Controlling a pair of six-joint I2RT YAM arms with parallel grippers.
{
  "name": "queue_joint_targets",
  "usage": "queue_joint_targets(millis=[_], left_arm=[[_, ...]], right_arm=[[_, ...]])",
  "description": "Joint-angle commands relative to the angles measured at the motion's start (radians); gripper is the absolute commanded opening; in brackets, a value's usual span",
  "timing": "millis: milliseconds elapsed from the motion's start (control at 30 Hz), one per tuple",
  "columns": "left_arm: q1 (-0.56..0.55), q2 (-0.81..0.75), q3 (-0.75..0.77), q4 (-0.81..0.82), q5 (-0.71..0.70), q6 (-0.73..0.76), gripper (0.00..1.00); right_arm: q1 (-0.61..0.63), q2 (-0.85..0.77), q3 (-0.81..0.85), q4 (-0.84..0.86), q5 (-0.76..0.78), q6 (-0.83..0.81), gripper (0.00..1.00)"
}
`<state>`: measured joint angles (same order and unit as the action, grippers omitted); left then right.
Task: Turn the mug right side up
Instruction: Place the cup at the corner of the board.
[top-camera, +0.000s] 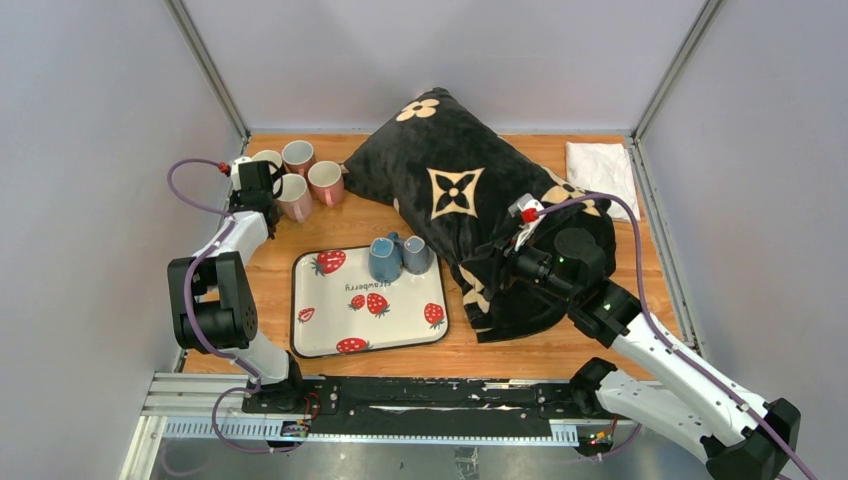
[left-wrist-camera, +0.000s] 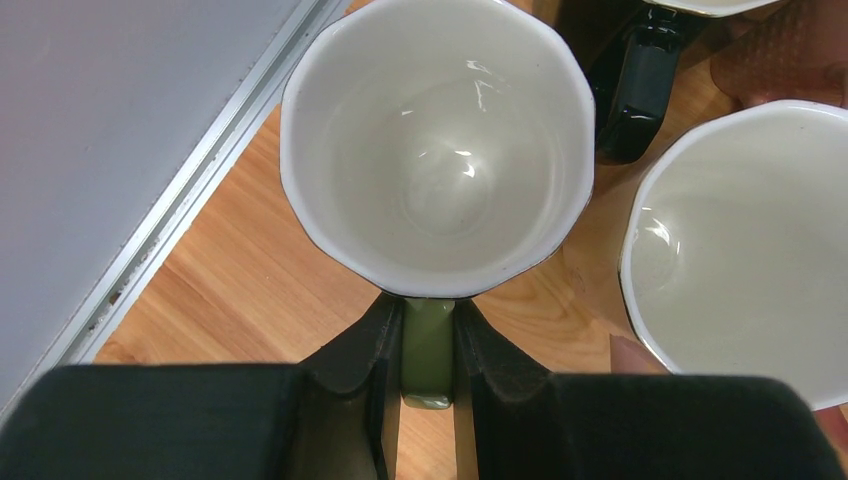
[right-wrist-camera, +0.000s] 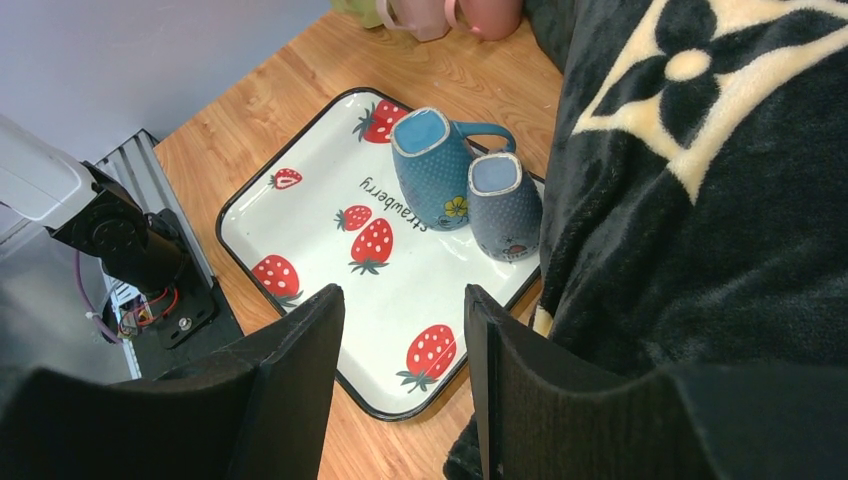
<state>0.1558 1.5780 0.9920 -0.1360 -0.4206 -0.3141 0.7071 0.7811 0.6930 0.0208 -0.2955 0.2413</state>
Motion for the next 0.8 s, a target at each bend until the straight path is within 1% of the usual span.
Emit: queue_joint_targets(millis=[0,233,633,767], left_arm=[[0.008,-0.022,0.035,0.095,-0.011,0.001,0.0],[0.008,-0.032,0.023,0.103,-0.01,0.01,0.0],[0.008,0.006,0.052,0.115,0.02,0.046,0.0],[0.008,0.018,0.061,0.117,0.026,0.045,0.0]], right_arm=[[0.013,-0.042,0.031,-0.012,-0.006,-0.017,0.52],[0.013,-0.059,0.023,-0.016,-0.007,-0.011,0.52],[0.013,-0.057,0.02,-0.017,-0.004,-0.014,0.52],[0.012,-0.05,0.029,-0.051,-0.004,-0.023,0.52]])
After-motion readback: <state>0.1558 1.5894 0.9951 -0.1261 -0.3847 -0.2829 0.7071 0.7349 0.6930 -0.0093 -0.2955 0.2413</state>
